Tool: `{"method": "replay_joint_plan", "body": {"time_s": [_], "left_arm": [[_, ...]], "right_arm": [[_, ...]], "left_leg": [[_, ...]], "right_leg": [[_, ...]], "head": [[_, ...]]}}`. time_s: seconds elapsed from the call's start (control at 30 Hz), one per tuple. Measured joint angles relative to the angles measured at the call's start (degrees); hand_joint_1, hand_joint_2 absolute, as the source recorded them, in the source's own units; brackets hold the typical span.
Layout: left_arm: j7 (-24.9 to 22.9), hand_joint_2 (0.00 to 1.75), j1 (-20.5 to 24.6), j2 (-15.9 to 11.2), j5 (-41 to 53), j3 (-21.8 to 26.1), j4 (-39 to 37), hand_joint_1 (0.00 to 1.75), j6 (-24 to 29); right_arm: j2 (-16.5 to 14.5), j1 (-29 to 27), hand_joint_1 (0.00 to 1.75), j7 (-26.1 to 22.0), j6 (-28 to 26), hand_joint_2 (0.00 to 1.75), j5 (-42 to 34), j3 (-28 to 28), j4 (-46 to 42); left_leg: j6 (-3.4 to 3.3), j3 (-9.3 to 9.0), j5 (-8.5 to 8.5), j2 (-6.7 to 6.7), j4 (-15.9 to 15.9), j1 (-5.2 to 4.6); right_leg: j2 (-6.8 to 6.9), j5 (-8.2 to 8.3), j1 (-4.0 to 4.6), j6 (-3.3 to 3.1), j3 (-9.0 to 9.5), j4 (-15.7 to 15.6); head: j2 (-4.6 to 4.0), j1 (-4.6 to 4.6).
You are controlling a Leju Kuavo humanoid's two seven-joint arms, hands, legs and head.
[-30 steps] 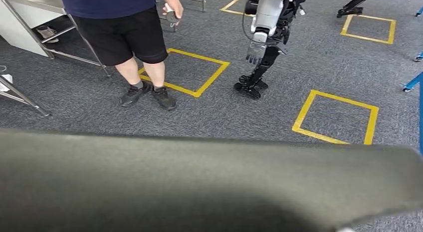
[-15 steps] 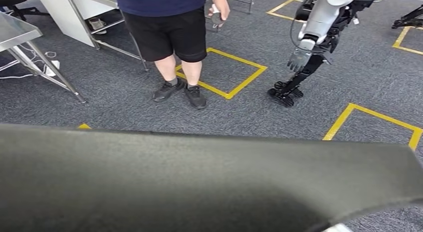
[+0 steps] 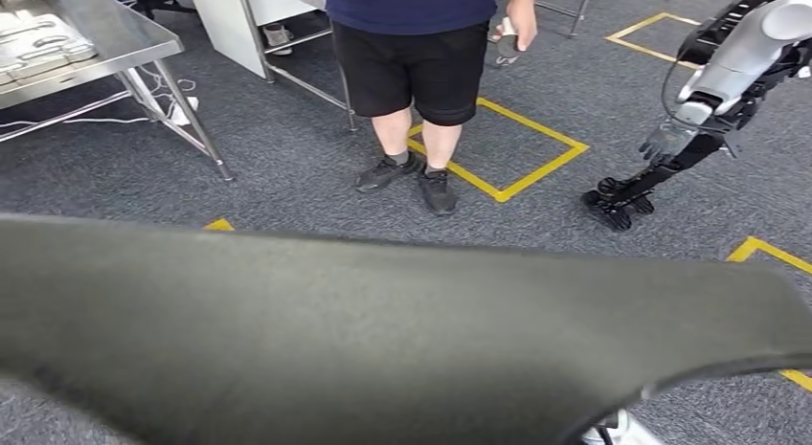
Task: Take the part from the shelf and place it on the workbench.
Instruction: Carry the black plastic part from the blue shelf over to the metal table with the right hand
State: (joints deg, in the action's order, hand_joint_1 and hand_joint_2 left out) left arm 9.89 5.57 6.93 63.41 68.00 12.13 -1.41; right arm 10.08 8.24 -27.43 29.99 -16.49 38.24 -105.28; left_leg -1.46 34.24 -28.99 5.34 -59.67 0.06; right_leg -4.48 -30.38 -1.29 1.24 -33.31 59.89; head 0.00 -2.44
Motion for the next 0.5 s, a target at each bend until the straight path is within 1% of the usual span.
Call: {"method": "replay_joint_plan", "body": {"time_s": [0.03, 0.07, 0.1, 0.13, 0.17, 0.2, 0.23, 0.27, 0.3, 0.33, 0.37, 0.4, 0.43, 0.47, 0.5], "left_arm": [[-0.01, 1.75, -0.06, 0.00, 0.01, 0.00, 0.00, 0.00, -0.01], [-0.01, 1.75, -0.17, -0.07, 0.02, 0.00, 0.01, 0.00, -0.01], [-0.01, 1.75, -0.27, -0.09, 0.03, 0.00, 0.01, 0.00, -0.02], [-0.01, 1.75, -0.28, -0.11, 0.03, 0.00, 0.01, 0.00, -0.02], [0.01, 1.75, -0.18, -0.14, 0.04, 0.00, 0.01, 0.00, -0.03], [0.03, 1.75, -0.06, -0.10, 0.03, 0.00, 0.00, 0.00, -0.03], [0.04, 1.75, 0.08, -0.10, 0.03, 0.00, 0.00, 0.00, -0.03], [0.05, 1.75, 0.13, -0.11, 0.03, 0.00, 0.00, 0.00, -0.03], [0.05, 1.75, 0.08, -0.11, 0.02, 0.00, 0.00, 0.00, -0.03], [0.05, 1.75, -0.01, -0.11, 0.02, 0.00, 0.00, 0.00, -0.03], [0.05, 1.75, -0.11, -0.11, 0.02, 0.00, 0.00, 0.00, -0.03], [0.06, 1.75, -0.16, -0.11, 0.02, 0.00, 0.00, 0.00, -0.03], [0.07, 1.75, -0.13, -0.11, 0.02, 0.00, 0.00, 0.00, -0.03], [0.08, 1.75, -0.03, -0.10, 0.02, 0.00, 0.00, 0.00, -0.03], [0.09, 1.75, 0.04, -0.10, 0.02, 0.00, 0.00, 0.00, -0.03]], "right_arm": [[-0.02, -0.10, 1.75, -0.08, 0.00, 1.75, 0.01, -0.09, 0.02], [-0.08, -0.12, 1.75, -0.12, 0.00, 1.75, 0.02, -0.16, 0.02], [-0.14, -0.11, 1.75, -0.14, 0.00, 1.75, 0.03, -0.20, 0.02], [-0.23, -0.12, 1.75, -0.18, 0.00, 1.75, 0.03, -0.22, -0.01], [-0.31, -0.18, 1.75, -0.21, 0.00, 1.75, 0.03, -0.26, -0.03], [-0.34, -0.27, 1.75, -0.24, 0.00, 1.75, 0.03, -0.33, -0.03], [-0.37, -0.39, 1.75, -0.26, 0.00, 1.75, 0.03, -0.40, -0.04], [-0.37, -0.50, 1.75, -0.26, 0.00, 1.75, 0.03, -0.47, -0.03], [-0.37, -0.59, 1.75, -0.26, 0.00, 1.75, 0.03, -0.53, -0.01], [-0.37, -0.66, 1.75, -0.26, 0.00, 1.75, 0.03, -0.57, 0.01], [-0.37, -0.70, 1.75, -0.26, 0.00, 1.75, 0.03, -0.61, 0.02], [-0.37, -0.72, 1.75, -0.26, 0.00, 1.75, 0.03, -0.66, 0.04], [-0.37, -0.73, 1.75, -0.27, 0.00, 1.75, 0.03, -0.69, 0.04], [-0.37, -0.73, 1.75, -0.27, 0.01, 1.75, 0.03, -0.74, 0.04], [-0.38, -0.72, 1.75, -0.27, 0.01, 1.75, 0.03, -0.78, 0.04]], "left_leg": [[0.33, 0.15, 0.05, 0.58, 0.03, 0.08], [0.66, 0.23, 0.07, 1.05, 0.12, 0.22], [0.99, 0.29, -0.12, 0.72, -0.04, 0.19], [1.28, 0.63, -0.71, -0.23, -0.83, 0.12], [1.58, 1.49, -1.85, -1.57, -2.69, 0.08], [1.87, 3.01, -3.45, -3.06, -5.80, 0.11], [2.16, 4.94, -5.09, -3.90, -9.63, 0.27], [2.40, 6.73, -6.24, -4.29, -13.09, 0.45], [2.59, 7.83, -6.50, -4.47, -15.11, 0.61], [2.71, 7.79, -5.59, -4.63, -14.85, 0.76], [2.74, 6.59, -3.77, -4.96, -12.33, 0.86], [2.68, 4.71, -1.65, -5.87, -8.43, 0.88], [2.48, 2.91, -0.15, -7.02, -4.83, 0.64], [2.12, 1.61, 0.65, -8.06, -2.19, 0.39], [1.71, 1.02, 0.73, -8.81, -0.89, 0.11]], "right_leg": [[0.01, -0.21, 0.07, -0.17, 0.21, -0.33], [0.57, -0.27, 0.06, -0.41, 0.36, -0.51], [1.19, -0.25, -0.01, -0.72, 0.53, -0.68], [1.91, -0.25, -0.13, -1.05, 0.74, -0.83], [2.74, -0.28, -0.25, -1.35, 0.95, -0.99], [3.61, -0.41, -0.23, -1.57, 1.12, -1.02], [4.48, -0.58, -0.20, -1.69, 1.25, -1.02], [5.33, -0.75, -0.18, -1.72, 1.40, -1.02], [6.10, -0.95, -0.18, -1.67, 1.56, -1.02], [6.77, -1.17, -0.20, -1.56, 1.81, -1.02], [7.41, -1.43, -0.23, -1.40, 2.16, -1.02], [8.00, -1.73, -0.24, -1.19, 2.56, -1.02], [8.57, -2.03, -0.14, -0.92, 2.92, -1.02], [9.05, -2.29, -0.03, -0.62, 3.19, -1.00], [9.52, -2.49, 0.11, -0.33, 3.37, -1.02]], "head": [[0.00, -0.01], [0.00, -0.01], [0.00, -0.02], [-0.01, -0.06], [-0.01, -0.09], [-0.01, -0.13], [0.00, -0.15], [0.00, -0.15], [0.00, -0.15], [0.00, -0.14], [0.00, -0.14], [0.00, -0.14], [0.00, -0.15], [0.00, -0.15], [0.00, -0.15]]}}
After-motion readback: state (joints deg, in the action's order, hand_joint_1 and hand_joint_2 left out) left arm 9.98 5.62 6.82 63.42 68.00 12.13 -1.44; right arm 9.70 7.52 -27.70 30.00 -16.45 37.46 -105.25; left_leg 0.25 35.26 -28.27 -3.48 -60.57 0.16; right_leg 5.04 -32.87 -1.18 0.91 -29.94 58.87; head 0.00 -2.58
